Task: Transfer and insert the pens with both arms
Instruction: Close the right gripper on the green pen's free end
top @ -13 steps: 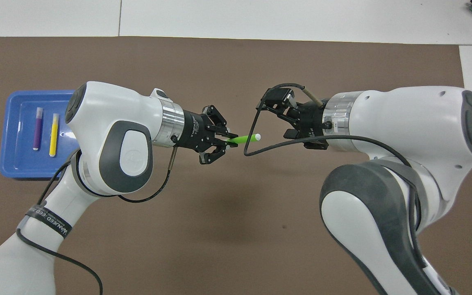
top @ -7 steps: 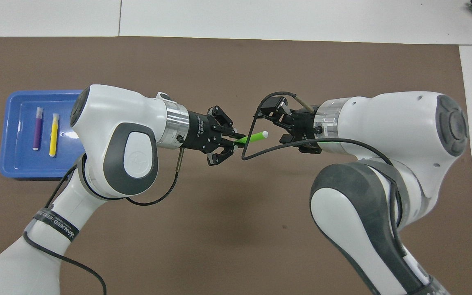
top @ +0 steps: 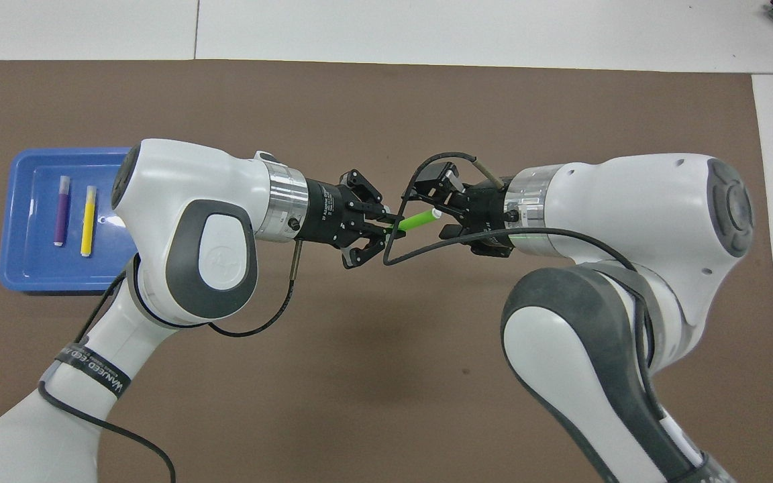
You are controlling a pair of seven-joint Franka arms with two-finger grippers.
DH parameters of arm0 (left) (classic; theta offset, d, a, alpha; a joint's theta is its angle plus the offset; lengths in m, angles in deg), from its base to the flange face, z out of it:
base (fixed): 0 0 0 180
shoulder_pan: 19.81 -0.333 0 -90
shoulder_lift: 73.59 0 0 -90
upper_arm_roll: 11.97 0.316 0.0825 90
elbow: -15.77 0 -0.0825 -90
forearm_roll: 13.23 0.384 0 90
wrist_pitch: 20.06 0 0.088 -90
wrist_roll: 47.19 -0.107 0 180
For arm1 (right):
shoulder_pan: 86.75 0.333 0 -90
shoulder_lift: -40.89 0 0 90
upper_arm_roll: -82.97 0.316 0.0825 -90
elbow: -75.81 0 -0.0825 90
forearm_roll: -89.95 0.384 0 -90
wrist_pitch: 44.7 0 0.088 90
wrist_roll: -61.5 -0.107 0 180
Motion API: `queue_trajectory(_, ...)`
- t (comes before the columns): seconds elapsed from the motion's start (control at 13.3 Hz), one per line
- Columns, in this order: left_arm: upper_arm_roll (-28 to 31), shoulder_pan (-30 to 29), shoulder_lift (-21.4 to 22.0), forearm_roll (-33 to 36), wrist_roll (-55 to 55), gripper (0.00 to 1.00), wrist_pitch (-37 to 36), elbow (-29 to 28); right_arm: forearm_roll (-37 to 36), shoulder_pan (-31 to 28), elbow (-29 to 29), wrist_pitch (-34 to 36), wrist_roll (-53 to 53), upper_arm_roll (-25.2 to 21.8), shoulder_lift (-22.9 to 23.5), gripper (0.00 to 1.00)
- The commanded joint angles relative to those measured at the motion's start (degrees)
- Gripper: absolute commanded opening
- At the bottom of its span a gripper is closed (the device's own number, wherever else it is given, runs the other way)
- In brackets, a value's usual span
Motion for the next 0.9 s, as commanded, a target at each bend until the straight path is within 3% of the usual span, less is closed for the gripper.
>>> queue_trajectory(0.0, 0.44, 0.43, 0.84, -1.08, 1.14, 0.0, 0.47, -0.28, 1.82, 0.05, 0.97, -1.05, 2.57, -0.03, -0.34, 0.7)
queue_trajectory(0.38, 0.44, 0.6, 0.84, -1.08, 1.14, 0.0, 0.56, -0.37, 1.82, -0.3, 0.97, -1.57, 3.37, -0.03, -0.26, 0.7)
queue_trajectory(0.83, 0.44, 0.51, 0.84, -1.08, 1.14, 0.0, 0.56, -0.37, 1.82, -0.39, 0.97, -1.66, 4.25, -0.03, -0.25, 0.45)
